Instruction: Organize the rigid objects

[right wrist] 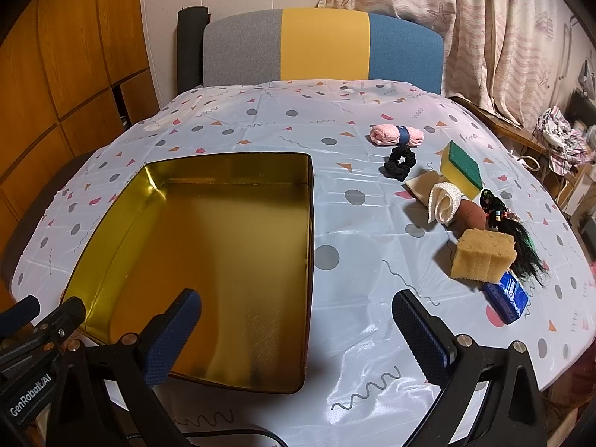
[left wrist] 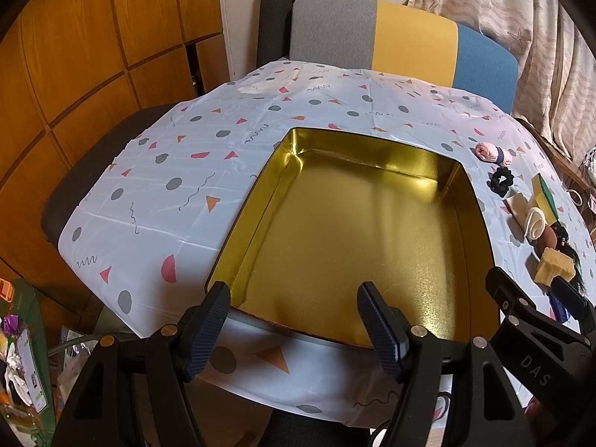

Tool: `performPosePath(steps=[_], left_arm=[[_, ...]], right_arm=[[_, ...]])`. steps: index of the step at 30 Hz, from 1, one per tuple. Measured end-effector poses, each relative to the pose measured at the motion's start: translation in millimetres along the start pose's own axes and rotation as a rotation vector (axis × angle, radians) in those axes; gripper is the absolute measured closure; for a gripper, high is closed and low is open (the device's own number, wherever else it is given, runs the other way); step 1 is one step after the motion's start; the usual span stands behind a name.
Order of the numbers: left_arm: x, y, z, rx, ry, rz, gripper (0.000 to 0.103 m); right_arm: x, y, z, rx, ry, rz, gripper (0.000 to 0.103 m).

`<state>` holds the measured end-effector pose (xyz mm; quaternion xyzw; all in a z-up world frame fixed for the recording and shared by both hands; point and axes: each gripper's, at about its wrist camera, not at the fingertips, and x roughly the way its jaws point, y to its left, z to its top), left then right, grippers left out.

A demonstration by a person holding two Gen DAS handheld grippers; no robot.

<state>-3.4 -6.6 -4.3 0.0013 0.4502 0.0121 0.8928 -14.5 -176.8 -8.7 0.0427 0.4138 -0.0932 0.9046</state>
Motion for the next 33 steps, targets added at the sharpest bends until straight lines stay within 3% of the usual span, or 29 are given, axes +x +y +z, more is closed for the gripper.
performPosePath(steps=[33], left_arm=[[-0.7, -3.3, -2.3, 0.004, 0.011, 0.0, 0.031]], right_arm=[[-6.0, -6.5, -1.6, 0.001, -0.004, -0.008, 0.0]])
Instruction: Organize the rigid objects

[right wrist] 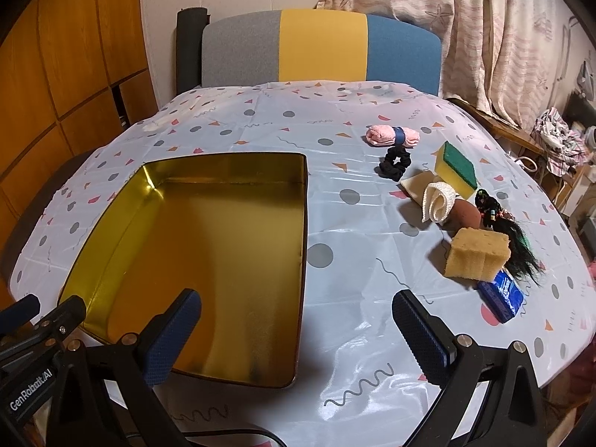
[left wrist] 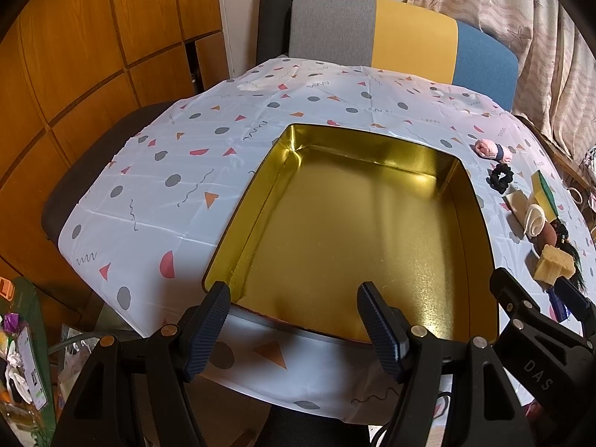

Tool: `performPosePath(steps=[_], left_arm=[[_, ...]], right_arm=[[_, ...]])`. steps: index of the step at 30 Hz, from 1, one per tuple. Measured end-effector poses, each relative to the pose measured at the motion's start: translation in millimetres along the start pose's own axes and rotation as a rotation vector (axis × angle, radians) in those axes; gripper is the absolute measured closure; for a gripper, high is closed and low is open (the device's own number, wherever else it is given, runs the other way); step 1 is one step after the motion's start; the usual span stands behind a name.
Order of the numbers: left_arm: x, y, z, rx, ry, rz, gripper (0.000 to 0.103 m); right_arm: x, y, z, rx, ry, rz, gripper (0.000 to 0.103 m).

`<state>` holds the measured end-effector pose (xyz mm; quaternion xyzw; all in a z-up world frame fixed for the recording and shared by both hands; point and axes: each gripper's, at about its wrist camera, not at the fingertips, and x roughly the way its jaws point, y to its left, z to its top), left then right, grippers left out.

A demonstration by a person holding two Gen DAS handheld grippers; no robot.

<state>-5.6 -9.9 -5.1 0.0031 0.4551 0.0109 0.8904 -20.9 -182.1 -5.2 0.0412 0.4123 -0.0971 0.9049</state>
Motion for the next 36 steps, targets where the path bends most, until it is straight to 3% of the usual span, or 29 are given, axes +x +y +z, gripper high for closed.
performPosePath(steps=[8, 13, 16, 18, 20, 26, 29, 31, 36], left_arm=[[1.8, -4.4, -3.1, 0.006, 0.008, -0.014, 0.031], [4.4, -12.9, -7.3, 0.013, 0.037, -0.09, 0.031], [6.1, -16.4, -11.5, -0.001, 0.051, -0.221, 0.031], [8.3, -17.1, -15.5, -0.048, 0.063, -0.379, 0.032], [10.3, -20.0, -16.5, -0.08, 0.073, -0.467, 0.032], [6.3, -54.6, -17.1, 0.02, 0.079, -0.509, 0.031], [1.8, -68.1, -18.1, 0.07, 0.078, -0.545, 0.031], [0.8, -76.3, -18.7, 0.1, 0.085, -0.563, 0.031], [-2.1, -99.0, -14.1, 0.138, 0.087, -0.588, 0.031]], right_arm=[[-2.1, -7.3, -2.2, 0.01, -0.004, -0.008, 0.0], [-4.5, -30.0, -6.1, 0.033, -0.02, -0.035, 0.0], [-2.2, -51.6, -11.2, 0.064, -0.012, -0.053, 0.0], [0.2, -69.5, -14.1, 0.091, -0.004, -0.058, 0.0], [2.4, -87.9, -18.9, 0.113, 0.001, -0.076, 0.0], [10.0, -153.5, -36.3, 0.169, -0.013, -0.141, 0.002], [15.3, -196.0, -42.0, 0.225, -0.023, -0.146, 0.016], [20.6, -223.6, -44.2, 0.247, -0.023, -0.176, 0.019], [36.4, -267.7, -44.7, 0.208, -0.026, -0.225, 0.019]])
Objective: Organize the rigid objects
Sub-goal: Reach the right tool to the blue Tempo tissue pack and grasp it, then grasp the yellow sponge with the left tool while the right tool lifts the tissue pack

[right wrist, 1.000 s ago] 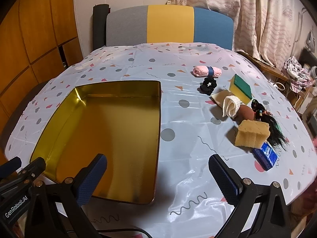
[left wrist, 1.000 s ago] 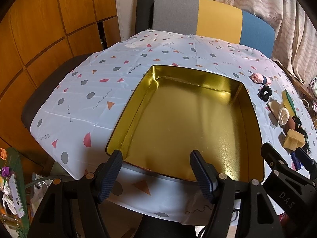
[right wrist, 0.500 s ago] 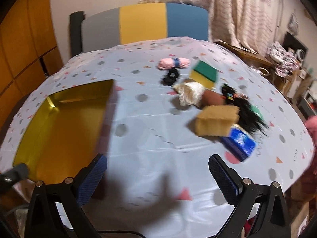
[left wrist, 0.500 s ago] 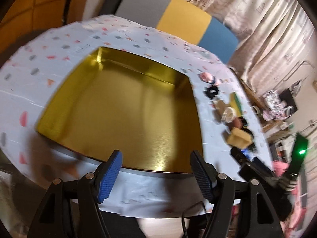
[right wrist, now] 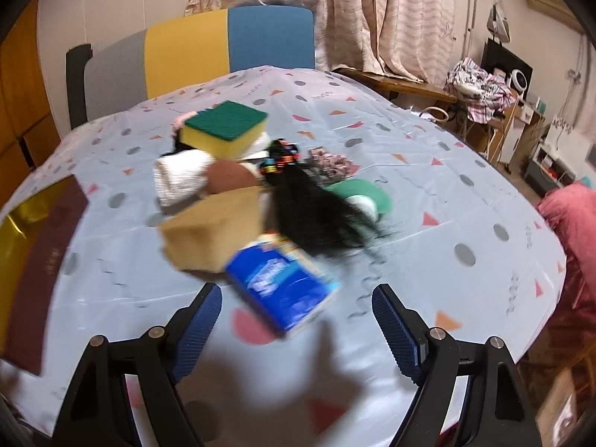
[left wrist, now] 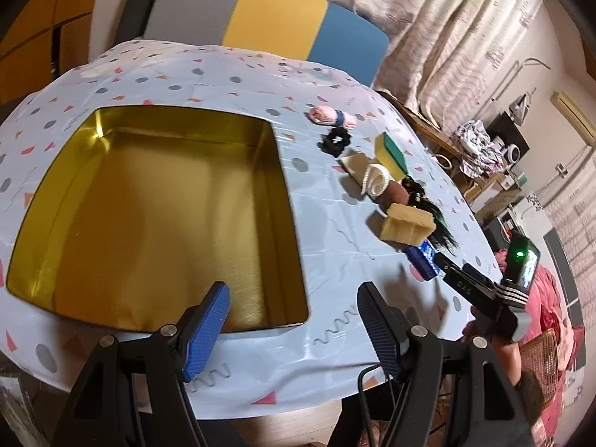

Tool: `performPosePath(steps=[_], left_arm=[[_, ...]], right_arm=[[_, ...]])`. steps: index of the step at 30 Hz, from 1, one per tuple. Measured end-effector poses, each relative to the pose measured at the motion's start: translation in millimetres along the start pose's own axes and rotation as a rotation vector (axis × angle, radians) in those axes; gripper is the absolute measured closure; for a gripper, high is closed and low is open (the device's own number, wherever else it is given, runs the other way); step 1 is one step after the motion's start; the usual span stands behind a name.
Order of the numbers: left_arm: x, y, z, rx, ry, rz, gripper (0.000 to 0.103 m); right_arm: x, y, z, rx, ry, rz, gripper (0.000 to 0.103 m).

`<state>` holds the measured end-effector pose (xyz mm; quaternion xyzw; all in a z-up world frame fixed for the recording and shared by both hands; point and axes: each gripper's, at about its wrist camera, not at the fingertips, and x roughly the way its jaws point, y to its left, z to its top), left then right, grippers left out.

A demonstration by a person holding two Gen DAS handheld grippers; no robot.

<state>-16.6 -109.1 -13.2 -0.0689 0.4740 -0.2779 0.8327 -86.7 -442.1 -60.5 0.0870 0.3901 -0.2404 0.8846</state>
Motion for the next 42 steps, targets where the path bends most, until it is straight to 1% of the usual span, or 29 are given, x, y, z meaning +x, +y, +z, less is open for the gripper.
performPosePath(steps=[3, 5, 6, 7, 8, 10, 14, 18, 20, 23, 25, 27, 28, 29, 31, 32, 34, 37, 39, 42], left_arm=[[6.4, -8.8, 6.6, 0.011, 0.01, -0.005, 0.031], [10.2, -13.3, 9.3, 0.017, 0.015, -0.005, 0.031], [13.0, -17.4, 11.9, 0.023, 0.019, -0.003, 0.031], [15.2, -20.3, 13.3, 0.028, 0.022, -0.005, 0.031], [17.5, -23.5, 15.3, 0.032, 0.026, -0.009, 0.031], [23.6, -31.4, 19.8, 0.046, 0.034, -0.017, 0.031], [36.7, -50.4, 25.8, 0.092, 0.053, -0.035, 0.03], [57.4, -77.4, 31.9, 0.152, 0.071, -0.053, 0.023], [69.8, -90.0, 35.4, 0.176, 0.083, -0.047, 0.02], [91.6, -112.6, 42.1, 0.217, 0.085, -0.073, 0.018], [103.0, -124.1, 45.2, 0.245, 0.081, -0.092, 0.014], [117.6, -140.8, 47.4, 0.298, 0.077, -0.108, 0.008], [126.3, -150.1, 47.4, 0.33, 0.076, -0.11, 0.001], [131.5, -155.2, 47.7, 0.347, 0.078, -0.106, 0.0], [148.0, -167.0, 48.3, 0.394, 0.081, -0.097, 0.0], [159.1, -173.4, 49.2, 0.414, 0.096, -0.088, 0.0], [175.4, -181.2, 51.2, 0.429, 0.11, -0.098, 0.0], [189.6, -189.5, 51.8, 0.454, 0.113, -0.099, 0.0], [199.5, -197.1, 50.5, 0.497, 0.117, -0.082, 0.0], [211.7, -204.7, 47.2, 0.541, 0.143, -0.075, 0.0]], right_arm=[[16.0, -7.9, 4.1, -0.025, 0.021, 0.033, 0.02], [28.4, -8.7, 6.1, -0.04, 0.055, 0.077, 0.027], [34.5, -8.9, 6.3, -0.045, 0.073, 0.095, 0.028], [39.6, -8.4, 7.1, -0.048, 0.084, 0.116, 0.033], [41.3, -6.7, 6.5, -0.055, 0.087, 0.129, 0.034], [44.1, -3.0, 5.6, -0.066, 0.074, 0.139, 0.035], [42.1, -3.5, -0.3, -0.032, 0.053, 0.16, 0.038], [35.1, -10.8, -8.5, 0.036, 0.044, 0.188, 0.04], [29.8, -15.7, -13.6, 0.068, 0.046, 0.188, 0.041], [21.0, -22.1, -21.0, 0.089, 0.056, 0.163, 0.041], [15.7, -27.4, -26.6, 0.103, 0.06, 0.161, 0.041], [12.3, -32.5, -30.7, 0.112, 0.061, 0.158, 0.041], [10.3, -35.0, -32.7, 0.12, 0.06, 0.152, 0.041], [8.7, -37.6, -34.5, 0.128, 0.06, 0.147, 0.041], [6.9, -41.7, -37.6, 0.136, 0.061, 0.146, 0.041], [6.3, -43.2, -38.8, 0.14, 0.062, 0.149, 0.041], [6.4, -46.7, -39.5, 0.151, 0.064, 0.157, 0.041], [6.0, -51.9, -41.7, 0.172, 0.073, 0.167, 0.041], [5.4, -55.5, -42.7, 0.182, 0.074, 0.172, 0.041], [5.0, -59.3, -44.1, 0.194, 0.077, 0.184, 0.041]])
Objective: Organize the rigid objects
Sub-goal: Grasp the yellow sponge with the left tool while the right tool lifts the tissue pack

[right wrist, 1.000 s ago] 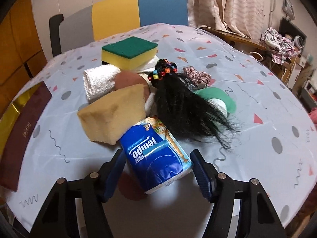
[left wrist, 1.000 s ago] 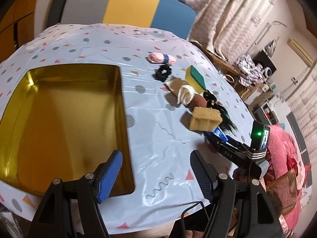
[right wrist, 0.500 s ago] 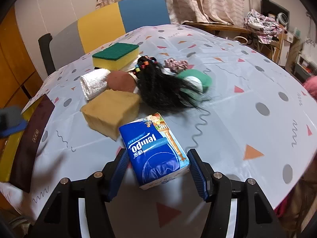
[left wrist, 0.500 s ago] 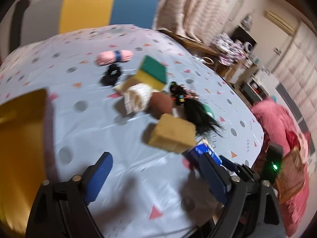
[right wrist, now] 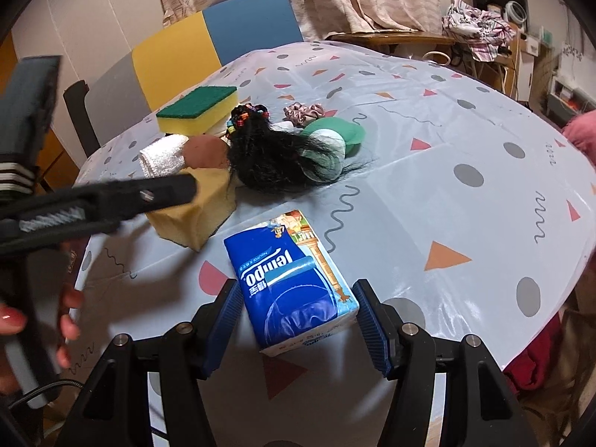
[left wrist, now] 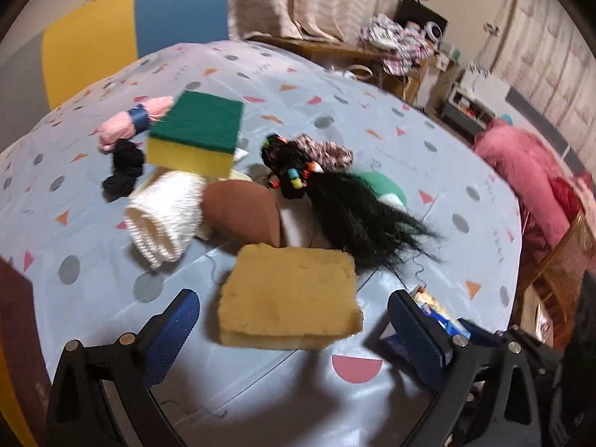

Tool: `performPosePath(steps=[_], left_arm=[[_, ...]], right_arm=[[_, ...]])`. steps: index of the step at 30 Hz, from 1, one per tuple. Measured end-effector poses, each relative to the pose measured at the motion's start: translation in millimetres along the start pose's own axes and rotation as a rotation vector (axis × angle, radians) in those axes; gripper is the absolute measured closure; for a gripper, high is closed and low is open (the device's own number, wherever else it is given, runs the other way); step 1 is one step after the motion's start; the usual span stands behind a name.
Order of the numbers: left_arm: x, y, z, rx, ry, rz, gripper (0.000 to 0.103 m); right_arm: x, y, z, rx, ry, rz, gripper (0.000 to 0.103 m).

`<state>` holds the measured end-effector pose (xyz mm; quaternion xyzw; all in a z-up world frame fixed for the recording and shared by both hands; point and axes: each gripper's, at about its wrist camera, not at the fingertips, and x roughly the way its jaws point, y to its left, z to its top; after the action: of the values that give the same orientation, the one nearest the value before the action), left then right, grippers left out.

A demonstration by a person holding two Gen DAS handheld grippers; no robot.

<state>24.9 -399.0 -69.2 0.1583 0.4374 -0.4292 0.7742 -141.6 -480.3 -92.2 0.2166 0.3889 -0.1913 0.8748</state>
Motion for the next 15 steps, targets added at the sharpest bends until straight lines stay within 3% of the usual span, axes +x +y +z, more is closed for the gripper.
performPosePath(steps=[5, 7, 8, 9, 15], left_arm=[[19.0, -5.3, -1.6, 0.05, 0.037, 0.05, 0.0], [22.1, -2.5, -3.6, 0.041, 0.04, 0.058, 0.004], [23.6, -0.7, -4.1, 0.033, 0.043, 0.062, 0.012], [25.0, 1.9, -5.0, 0.02, 0.052, 0.059, 0.023], [13.0, 17.8, -11.3, -0.05, 0.041, -0.042, 0.026]], right_arm=[[1.0, 0.1, -0.2, -0.003, -0.002, 0.002, 0.041], [1.5, 1.2, -1.2, -0.008, -0.005, -0.002, 0.04], [1.6, 2.1, -1.9, -0.011, -0.007, -0.005, 0.04], [2.0, 2.0, -1.7, -0.013, -0.008, -0.006, 0.04], [2.1, 5.1, -3.3, -0.021, -0.008, -0.022, 0.04]])
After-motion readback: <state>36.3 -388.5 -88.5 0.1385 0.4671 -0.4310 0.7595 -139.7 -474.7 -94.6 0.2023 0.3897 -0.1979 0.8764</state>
